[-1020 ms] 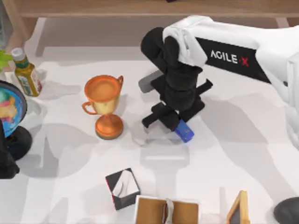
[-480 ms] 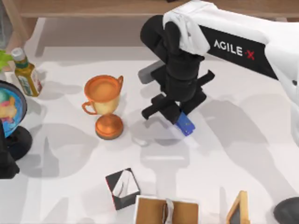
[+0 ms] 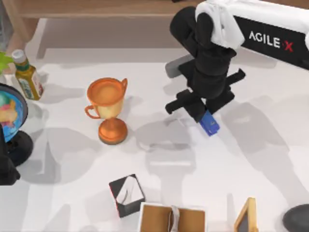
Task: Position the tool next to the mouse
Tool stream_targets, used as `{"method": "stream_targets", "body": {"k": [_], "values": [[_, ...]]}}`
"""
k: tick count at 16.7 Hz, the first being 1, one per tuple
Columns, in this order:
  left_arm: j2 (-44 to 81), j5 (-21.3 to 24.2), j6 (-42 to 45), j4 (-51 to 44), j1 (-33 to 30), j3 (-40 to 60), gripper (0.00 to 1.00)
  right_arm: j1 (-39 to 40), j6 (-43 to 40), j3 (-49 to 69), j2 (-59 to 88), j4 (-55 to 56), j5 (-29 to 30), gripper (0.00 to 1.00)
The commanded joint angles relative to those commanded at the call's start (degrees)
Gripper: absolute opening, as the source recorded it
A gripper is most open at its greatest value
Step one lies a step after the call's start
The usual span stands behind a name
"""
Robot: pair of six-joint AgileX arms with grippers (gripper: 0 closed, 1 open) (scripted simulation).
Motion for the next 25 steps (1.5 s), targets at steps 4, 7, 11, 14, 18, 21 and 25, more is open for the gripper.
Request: {"method": "stream_targets", "body": {"k": [4,7,11,14,18,21,25], "values": [[0.00,0.00,0.00,0.00,0.00,0.00,1.00,-6.05,2.25,-11.16,-7.27,3.46,0.08,0.00],[0.00,0.00,0.00,0.00,0.00,0.00,1.00,-11.48,4.36,-20.62,-13.63,6.27,0.15,0.00],[0.00,0.00,0.00,0.00,0.00,0.00,1.00,-18.01,6.94,-31.58,-21.34,9.46,0.28,0.00],[0.00,0.00,0.00,0.00,0.00,0.00,1.00,-20.55,7.90,-36.12,-24.44,10.85,0.32,0.00],[0.00,0.00,0.00,0.00,0.00,0.00,1.00,-20.84,8.01,-36.62,-24.85,11.03,0.32,0.00],[0.00,0.00,0.00,0.00,0.00,0.00,1.00,-20.47,7.91,-36.42,-24.71,10.84,0.34,0.00],[0.00,0.00,0.00,0.00,0.00,0.00,1.00,-20.14,7.41,-35.79,-25.97,10.35,0.73,0.00]]}}
